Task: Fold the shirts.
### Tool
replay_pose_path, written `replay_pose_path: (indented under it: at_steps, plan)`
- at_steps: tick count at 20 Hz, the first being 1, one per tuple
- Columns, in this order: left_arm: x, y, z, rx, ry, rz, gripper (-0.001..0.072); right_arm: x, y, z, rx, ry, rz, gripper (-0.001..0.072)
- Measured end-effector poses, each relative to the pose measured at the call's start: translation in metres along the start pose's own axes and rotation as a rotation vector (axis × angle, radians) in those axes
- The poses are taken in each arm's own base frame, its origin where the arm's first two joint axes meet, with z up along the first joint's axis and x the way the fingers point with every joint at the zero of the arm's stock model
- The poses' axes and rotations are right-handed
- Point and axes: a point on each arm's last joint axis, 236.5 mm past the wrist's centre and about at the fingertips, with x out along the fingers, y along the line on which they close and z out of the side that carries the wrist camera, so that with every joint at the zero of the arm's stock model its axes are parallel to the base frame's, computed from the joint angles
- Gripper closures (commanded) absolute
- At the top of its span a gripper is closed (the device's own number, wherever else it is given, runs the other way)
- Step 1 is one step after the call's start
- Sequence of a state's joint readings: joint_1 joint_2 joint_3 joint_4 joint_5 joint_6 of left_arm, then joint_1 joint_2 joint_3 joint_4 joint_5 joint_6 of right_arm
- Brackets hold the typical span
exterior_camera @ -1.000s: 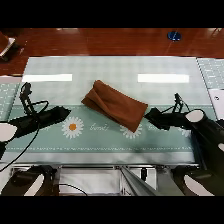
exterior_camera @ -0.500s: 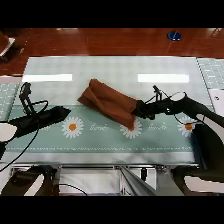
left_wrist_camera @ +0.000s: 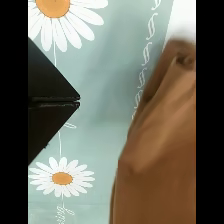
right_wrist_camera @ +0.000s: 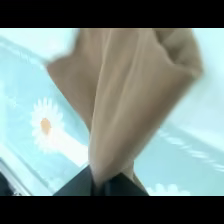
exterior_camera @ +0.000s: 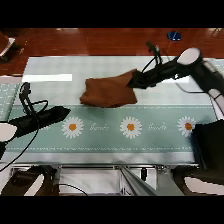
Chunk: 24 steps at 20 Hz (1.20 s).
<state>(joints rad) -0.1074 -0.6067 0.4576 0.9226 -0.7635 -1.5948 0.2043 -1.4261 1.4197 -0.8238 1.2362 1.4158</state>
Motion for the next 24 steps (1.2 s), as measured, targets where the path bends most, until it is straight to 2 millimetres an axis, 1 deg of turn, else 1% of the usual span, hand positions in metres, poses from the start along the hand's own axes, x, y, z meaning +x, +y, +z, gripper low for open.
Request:
replay_pose_path:
  at_steps: [1, 3, 6, 8, 9, 12, 14, 15, 18, 20, 22, 24]
  plan:
    - [0.0, 0.0, 0.0, 0.0, 0.0, 0.0, 0.0689, -0.021, 0.004, 0.01, -0.019, -0.027, -0.02, 0.0689]
    - [0.0, 0.0, 0.0, 0.0, 0.002, 0.0, 0.0689, -0.064, 0.007, 0.022, -0.034, -0.079, -0.059, 0.069]
    - [0.0, 0.0, -0.001, 0.0, 0.003, 0.0, 0.0689, -0.128, -0.002, 0.032, 0.0, -0.171, -0.126, 0.069]
    - [0.0, 0.0, -0.001, 0.0, 0.006, 0.0, 0.0689, -0.173, -0.017, 0.032, 0.055, -0.244, -0.179, 0.069]
    - [0.0, 0.0, -0.001, 0.0, 0.006, 0.0, 0.0689, -0.193, -0.026, 0.029, 0.089, -0.272, -0.204, 0.069]
    - [0.0, 0.0, -0.002, 0.0, 0.007, 0.0, 0.0689, -0.252, -0.054, 0.01, 0.209, -0.356, -0.279, 0.069]
    - [0.0, 0.0, -0.002, 0.0, 0.007, 0.0, 0.0689, -0.289, -0.072, -0.011, 0.299, -0.4, -0.339, 0.0689]
    - [0.0, 0.0, -0.002, 0.0, 0.006, 0.0, 0.0689, -0.304, -0.081, -0.024, 0.348, -0.41, -0.37, 0.0689]
    - [0.0, 0.0, -0.001, 0.0, 0.002, 0.0, 0.0689, -0.346, -0.108, -0.075, 0.507, -0.434, -0.52, 0.0689]
    - [0.0, 0.0, 0.0, 0.0, 0.001, 0.0, 0.0689, -0.372, -0.123, -0.116, 0.628, -0.457, -0.652, 0.0689]
    - [0.0, 0.0, 0.0, 0.0, -0.002, 0.0, 0.0689, -0.385, -0.133, -0.158, 0.741, -0.46, -0.762, 0.0689]
    - [0.0, 0.0, 0.001, 0.0, -0.003, 0.0, 0.0689, -0.387, -0.141, -0.208, 0.875, -0.442, -0.87, 0.0689]
